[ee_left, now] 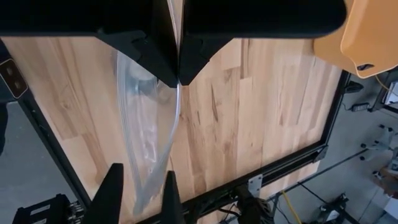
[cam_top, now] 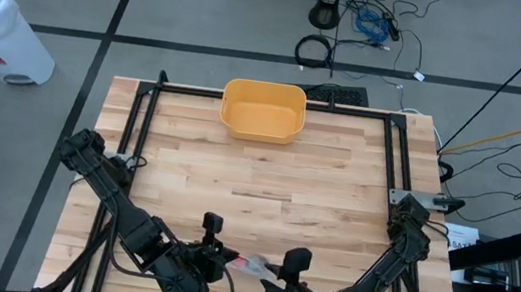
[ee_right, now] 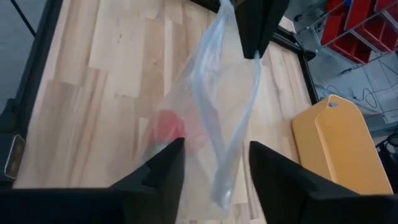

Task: Roll bandage
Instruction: Close the transparent zip bag

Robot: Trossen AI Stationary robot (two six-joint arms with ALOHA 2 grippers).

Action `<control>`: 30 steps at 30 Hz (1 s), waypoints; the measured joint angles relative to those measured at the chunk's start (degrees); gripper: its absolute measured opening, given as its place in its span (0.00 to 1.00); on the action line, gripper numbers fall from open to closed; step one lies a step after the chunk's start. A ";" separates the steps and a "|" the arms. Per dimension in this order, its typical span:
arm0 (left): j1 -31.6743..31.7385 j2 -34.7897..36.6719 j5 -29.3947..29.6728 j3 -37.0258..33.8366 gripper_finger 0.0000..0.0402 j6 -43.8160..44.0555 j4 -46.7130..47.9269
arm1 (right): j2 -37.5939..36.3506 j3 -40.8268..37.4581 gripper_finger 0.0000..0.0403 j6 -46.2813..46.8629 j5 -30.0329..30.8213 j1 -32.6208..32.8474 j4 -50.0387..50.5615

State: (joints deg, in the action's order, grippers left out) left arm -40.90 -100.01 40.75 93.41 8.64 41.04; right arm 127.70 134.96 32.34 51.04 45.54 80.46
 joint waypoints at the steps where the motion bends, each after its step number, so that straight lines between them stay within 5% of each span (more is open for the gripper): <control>1: -0.01 0.00 0.00 0.00 0.04 -0.02 0.00 | 0.00 0.00 0.39 -0.02 -0.14 -0.02 -0.01; 10: 0.00 0.00 0.00 0.00 0.04 -0.02 -0.06 | 0.00 0.02 0.04 -1.10 -0.34 -0.11 -0.01; 18: -0.44 0.00 0.00 0.00 0.07 0.79 -0.07 | 0.00 0.02 0.01 -1.60 -0.38 -0.13 0.02; 30: -6.79 0.00 4.15 0.00 0.50 1.48 0.85 | 0.00 0.02 0.00 0.48 -1.94 0.16 3.06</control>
State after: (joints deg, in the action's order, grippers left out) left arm -47.69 -100.01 44.90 93.41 10.13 41.88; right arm 127.70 134.98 32.82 49.10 45.69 83.52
